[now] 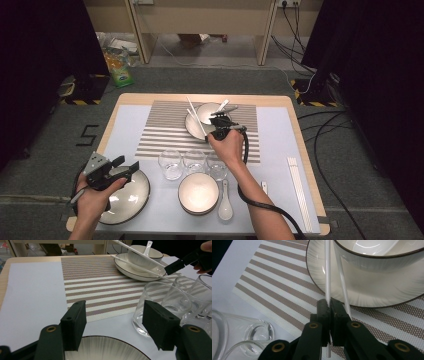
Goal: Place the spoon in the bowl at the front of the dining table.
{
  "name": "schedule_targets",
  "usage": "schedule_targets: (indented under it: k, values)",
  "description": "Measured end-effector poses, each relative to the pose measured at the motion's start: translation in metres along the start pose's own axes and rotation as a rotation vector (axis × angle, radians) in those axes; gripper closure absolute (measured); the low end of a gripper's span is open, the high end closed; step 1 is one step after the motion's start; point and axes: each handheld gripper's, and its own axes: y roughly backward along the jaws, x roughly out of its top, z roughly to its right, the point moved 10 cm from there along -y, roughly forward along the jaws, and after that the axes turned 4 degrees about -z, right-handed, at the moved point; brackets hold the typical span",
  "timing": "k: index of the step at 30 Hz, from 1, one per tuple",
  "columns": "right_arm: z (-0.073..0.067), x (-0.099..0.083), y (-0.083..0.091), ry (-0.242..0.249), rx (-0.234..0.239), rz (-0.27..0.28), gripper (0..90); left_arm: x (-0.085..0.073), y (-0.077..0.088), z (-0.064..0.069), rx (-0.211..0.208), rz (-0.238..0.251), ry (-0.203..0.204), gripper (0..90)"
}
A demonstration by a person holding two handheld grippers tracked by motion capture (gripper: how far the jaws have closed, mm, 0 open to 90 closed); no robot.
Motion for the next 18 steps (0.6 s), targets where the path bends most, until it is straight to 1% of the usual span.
schedule_targets:
  k: [5,9,18]
  values:
    - [0.0005,0.0003,0.0004,0.006,-0.003,-0.003,86.9,0.0001,0.0001,0.0001,0.000,0.000,-0.001,35.2]
    - [0.0000,-0.0004,0.0002,0.001,-0.003,-0.009,86.9,0.0003,0.0002,0.0001,0.000,0.001,-0.002,35.2]
    - [-0.0018,-0.0002,-0.0005,0.003,0.004,-0.005,86.9,0.0003,0.0007,-0.0005,0.002,0.000,-0.001,35.2]
